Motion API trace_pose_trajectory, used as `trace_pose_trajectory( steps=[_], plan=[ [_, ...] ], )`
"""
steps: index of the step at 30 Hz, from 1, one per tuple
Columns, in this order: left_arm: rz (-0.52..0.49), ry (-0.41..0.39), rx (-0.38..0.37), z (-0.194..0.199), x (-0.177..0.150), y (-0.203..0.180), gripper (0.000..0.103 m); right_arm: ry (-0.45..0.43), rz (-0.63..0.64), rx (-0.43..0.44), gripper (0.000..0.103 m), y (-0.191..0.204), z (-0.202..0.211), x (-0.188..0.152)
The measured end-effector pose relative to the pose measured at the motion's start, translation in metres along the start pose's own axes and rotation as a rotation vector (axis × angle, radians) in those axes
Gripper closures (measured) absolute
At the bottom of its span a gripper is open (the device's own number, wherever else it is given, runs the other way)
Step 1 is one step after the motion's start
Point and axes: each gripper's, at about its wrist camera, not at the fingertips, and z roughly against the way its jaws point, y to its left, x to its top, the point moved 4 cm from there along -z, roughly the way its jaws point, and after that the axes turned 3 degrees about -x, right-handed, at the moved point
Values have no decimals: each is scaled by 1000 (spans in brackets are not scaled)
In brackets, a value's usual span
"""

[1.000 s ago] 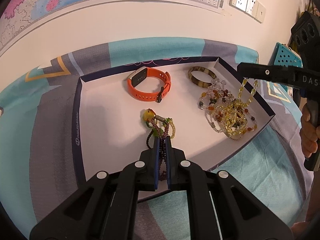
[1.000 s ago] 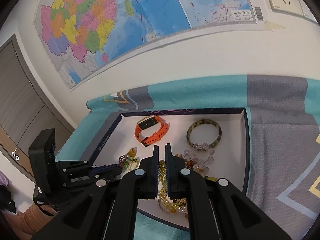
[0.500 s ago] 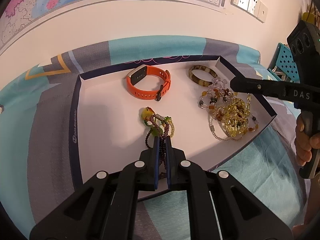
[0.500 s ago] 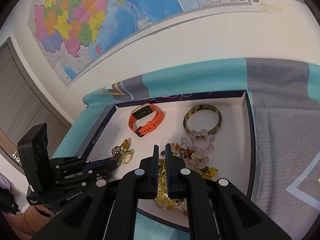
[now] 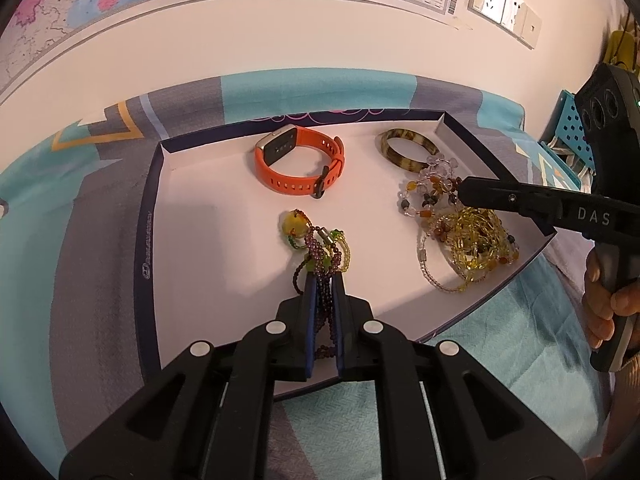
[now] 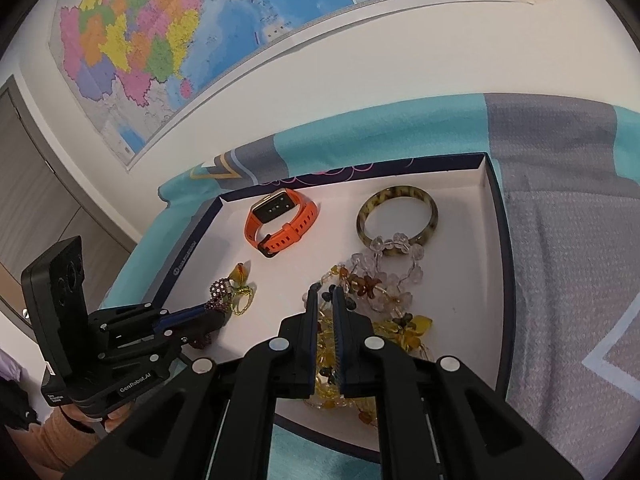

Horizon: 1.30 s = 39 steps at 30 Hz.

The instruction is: Organize jewelry

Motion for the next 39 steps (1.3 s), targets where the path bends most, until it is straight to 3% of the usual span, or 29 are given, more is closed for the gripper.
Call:
trace_pose_trajectory(
  steps=[4,6,9,12,13,18,20,25,27,29,33,39],
  plan=[
    [1,-3,4,2,0,-1,92,-5,10,-10,96,2,2,-3],
    [1,-8,9,4,0,-1,88,-10,21,-20,91,3,4,-4],
    [8,-22,9,10,1,-2,65,-19,43,-33,82,8,8,-6],
    [3,-45,29,17,2,-3,61,-26,65,-53,81,12,10,-10],
    [2,-54,31,20,1,-4,55,-32,73,-62,79,14,12,-12],
    [7,-81,51,30,-1,-5,38,-62,102,-99,64,21,21,-20],
    [13,-87,59,32,-4,-7,26,-73,119,-116,54,25,24,-24],
    [27,-110,76,42,-11,-10,10,-103,159,-169,38,34,34,-37],
    [31,-134,94,48,-13,-10,9,-122,168,-190,22,37,40,-42],
    [39,-147,110,53,-15,-11,5,-144,182,-219,14,41,45,-47],
    [64,-166,131,62,-20,-13,5,-154,183,-242,7,44,48,-55],
    [91,-179,185,72,-29,-17,5,-165,175,-270,7,48,53,-69]
  ],
)
